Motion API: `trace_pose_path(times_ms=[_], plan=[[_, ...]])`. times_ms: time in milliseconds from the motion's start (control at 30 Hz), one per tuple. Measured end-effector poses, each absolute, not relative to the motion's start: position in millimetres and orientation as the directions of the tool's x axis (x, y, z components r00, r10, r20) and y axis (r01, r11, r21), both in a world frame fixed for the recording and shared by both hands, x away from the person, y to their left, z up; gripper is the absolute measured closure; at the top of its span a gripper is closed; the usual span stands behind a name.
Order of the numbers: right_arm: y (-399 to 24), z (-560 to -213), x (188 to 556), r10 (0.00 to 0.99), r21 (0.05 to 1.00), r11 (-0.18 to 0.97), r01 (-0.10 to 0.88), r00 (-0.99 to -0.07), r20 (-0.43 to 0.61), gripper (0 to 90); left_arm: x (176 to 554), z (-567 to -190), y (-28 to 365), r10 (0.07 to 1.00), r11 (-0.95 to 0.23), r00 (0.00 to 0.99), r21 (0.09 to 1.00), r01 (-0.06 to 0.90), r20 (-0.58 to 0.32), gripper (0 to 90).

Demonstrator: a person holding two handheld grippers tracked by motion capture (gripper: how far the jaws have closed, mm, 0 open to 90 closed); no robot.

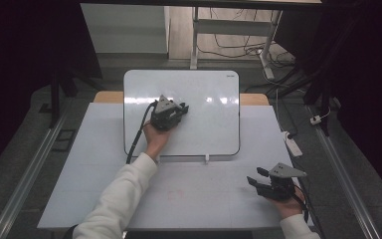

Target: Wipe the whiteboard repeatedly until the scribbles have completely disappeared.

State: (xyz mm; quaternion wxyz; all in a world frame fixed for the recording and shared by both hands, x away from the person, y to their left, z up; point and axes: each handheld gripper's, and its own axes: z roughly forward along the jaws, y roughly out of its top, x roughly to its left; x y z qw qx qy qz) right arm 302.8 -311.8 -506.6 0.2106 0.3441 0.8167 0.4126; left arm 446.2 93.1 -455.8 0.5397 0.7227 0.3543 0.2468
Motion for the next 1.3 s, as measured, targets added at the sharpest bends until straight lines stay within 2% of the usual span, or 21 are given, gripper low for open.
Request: trace_pose_path(times_ms=[100,267,467,900,1100,1300], plan=[[-310.6,-506.3,302.9,0.734,0.819,0.423,0.386,-0.676,-0.06,45.1,444.5,-455.9,89.9,0.785,-0.168,0.619,0.954,0.247,-0.022,77.7],[-308.5,-505.0,302.0,0.732,0.82,0.428,0.381,-0.678,-0.066,45.1,439.5,-460.8,76.3,0.752,-0.212,0.659,0.945,0.249,-0.006,77.8],[-309.0,-503.4,301.3,0.732,0.829,0.421,0.368,-0.677,-0.071,45.1,430.6,-457.7,89.7,0.711,-0.218,0.7,0.93,0.297,-0.057,77.7],[-299.6,-497.4,298.4,0.72,0.849,0.416,0.325,-0.688,-0.088,45.2,365.6,-447.7,135.7,0.624,-0.27,0.769,0.884,0.381,-0.141,77.7],[-293.6,-492.8,295.6,0.713,0.861,0.413,0.296,-0.694,-0.103,45.2,340.2,-452.1,135.3,0.568,-0.325,0.807,0.857,0.399,-0.161,77.7],[-287.9,-488.8,292.5,0.709,0.875,0.406,0.265,-0.695,-0.118,45.2,330.3,-465.0,128.1,0.533,-0.361,0.825,0.832,0.421,-0.186,77.6]])
